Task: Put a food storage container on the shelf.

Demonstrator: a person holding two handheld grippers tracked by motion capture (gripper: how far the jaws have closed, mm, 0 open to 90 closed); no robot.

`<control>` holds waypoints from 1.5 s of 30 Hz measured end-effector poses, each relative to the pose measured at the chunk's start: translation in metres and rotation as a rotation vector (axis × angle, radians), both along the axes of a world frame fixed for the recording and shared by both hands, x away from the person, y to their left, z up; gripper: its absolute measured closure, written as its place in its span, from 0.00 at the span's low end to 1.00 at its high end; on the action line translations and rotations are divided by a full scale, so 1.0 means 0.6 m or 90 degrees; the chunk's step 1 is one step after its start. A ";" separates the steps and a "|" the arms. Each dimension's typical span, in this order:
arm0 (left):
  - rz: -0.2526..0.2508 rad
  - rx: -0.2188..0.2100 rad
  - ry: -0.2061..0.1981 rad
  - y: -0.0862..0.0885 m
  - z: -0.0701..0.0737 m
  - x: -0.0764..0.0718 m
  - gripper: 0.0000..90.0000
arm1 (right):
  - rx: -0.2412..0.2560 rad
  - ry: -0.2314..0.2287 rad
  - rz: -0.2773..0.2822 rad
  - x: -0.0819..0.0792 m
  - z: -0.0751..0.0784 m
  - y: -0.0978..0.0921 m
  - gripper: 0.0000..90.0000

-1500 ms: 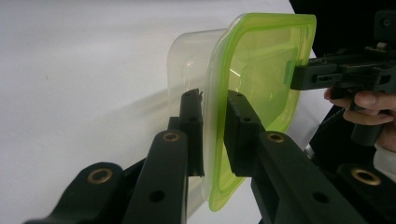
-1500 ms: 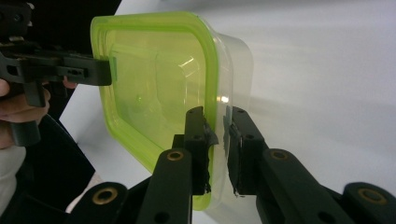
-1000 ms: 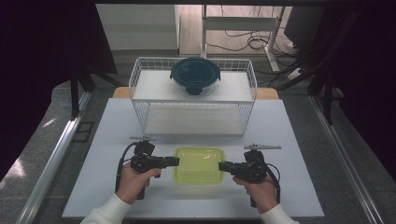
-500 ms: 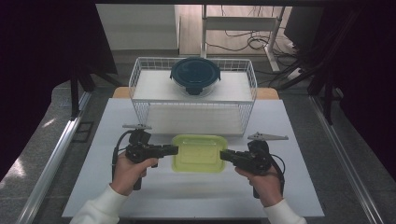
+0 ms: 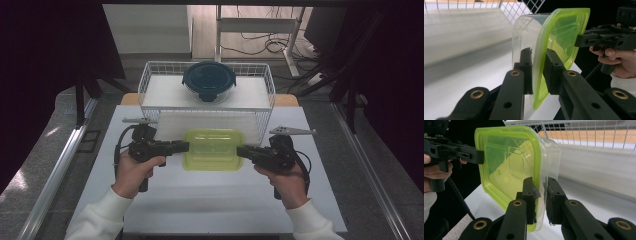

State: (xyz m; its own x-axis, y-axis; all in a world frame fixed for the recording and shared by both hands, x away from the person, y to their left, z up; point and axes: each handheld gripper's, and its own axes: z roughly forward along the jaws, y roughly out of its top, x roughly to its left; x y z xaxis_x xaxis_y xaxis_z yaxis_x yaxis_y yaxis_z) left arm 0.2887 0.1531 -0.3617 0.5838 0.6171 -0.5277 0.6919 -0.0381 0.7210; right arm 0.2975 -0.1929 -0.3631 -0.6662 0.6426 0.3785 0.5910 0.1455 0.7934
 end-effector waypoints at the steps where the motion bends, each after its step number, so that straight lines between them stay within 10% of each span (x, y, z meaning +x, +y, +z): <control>1: 0.001 0.001 -0.004 0.001 0.005 0.001 0.88 | -0.005 -0.003 0.000 0.001 0.008 0.002 0.87; 25: 0.015 0.007 -0.045 0.012 0.084 0.026 0.88 | 0.004 -0.037 0.001 0.034 0.086 0.015 0.87; 45: 0.028 -0.017 -0.056 0.035 0.166 0.097 0.88 | 0.022 -0.044 0.007 0.111 0.178 0.034 0.87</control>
